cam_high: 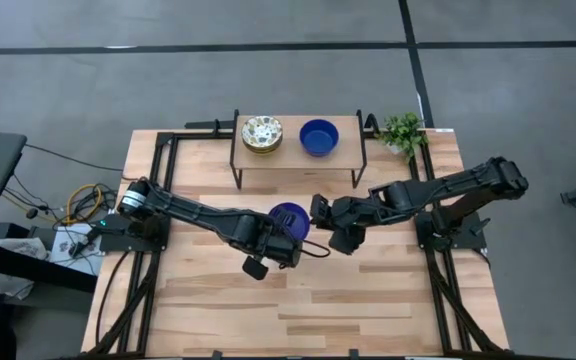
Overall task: Pick & Place Mini bowls
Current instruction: Stack the blue bowl on top of the blue bowl on the shelf
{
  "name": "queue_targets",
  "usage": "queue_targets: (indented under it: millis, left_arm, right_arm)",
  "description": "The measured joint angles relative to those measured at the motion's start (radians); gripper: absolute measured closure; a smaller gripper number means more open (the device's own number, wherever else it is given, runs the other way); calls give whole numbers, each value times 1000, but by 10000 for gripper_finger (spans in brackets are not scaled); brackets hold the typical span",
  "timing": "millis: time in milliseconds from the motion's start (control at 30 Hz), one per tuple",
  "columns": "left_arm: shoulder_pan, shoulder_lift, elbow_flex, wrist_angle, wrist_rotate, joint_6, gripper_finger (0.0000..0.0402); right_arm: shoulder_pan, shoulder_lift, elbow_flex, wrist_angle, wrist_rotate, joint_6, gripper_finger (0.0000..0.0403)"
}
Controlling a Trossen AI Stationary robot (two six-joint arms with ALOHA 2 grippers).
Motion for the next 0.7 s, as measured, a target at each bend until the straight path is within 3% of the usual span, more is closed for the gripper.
queue_targets:
  millis: [467,700]
  left_arm:
    - [23,0,0,79,3,71,398]
    - [24,2,0,109,1,70,398]
  right_arm:
    - [11,33,16,-7,-28,0,302]
    - [4,48,16,-29,-33,6,348]
